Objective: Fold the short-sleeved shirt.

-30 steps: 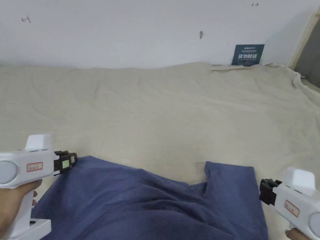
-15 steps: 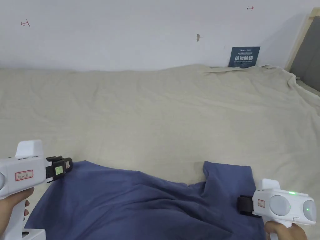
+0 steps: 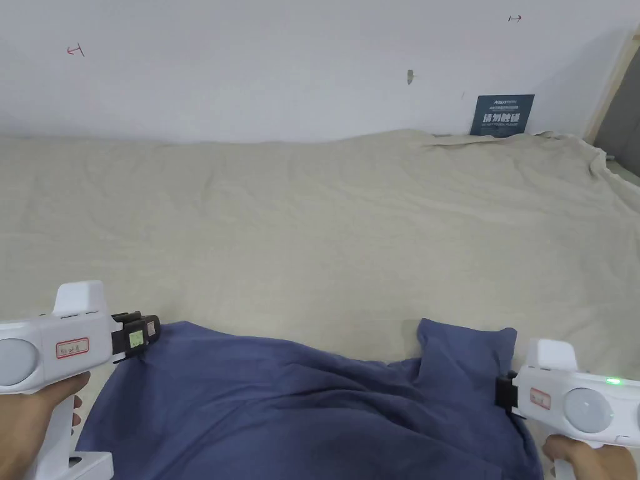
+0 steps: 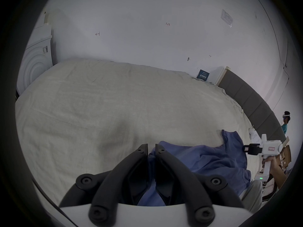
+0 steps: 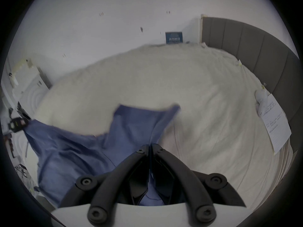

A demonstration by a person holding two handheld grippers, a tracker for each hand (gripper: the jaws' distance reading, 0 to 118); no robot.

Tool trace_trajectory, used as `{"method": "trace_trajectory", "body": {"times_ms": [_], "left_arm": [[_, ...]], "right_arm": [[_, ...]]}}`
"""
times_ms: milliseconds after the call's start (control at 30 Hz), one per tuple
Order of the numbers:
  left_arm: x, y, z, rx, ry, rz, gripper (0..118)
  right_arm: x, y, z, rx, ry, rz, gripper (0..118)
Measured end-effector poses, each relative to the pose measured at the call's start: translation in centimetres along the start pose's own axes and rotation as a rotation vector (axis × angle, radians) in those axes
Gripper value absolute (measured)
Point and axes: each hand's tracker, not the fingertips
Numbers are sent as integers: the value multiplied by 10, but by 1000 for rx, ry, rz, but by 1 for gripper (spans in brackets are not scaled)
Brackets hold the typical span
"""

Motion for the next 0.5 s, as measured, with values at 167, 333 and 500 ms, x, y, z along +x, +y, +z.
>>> {"method": "trace_trajectory", "body": {"times_ms": [167,333,500], "left_arm": [[-5,5,22,53,37,24,5],[-12,20,61,151,47,85,5],[-15,54,103,253,56,108,5]], "right_arm": [[9,29,58,167,114,-60,1],[14,71,115,320,195,-87,1],[8,118,149,407,216,-51,1]]}}
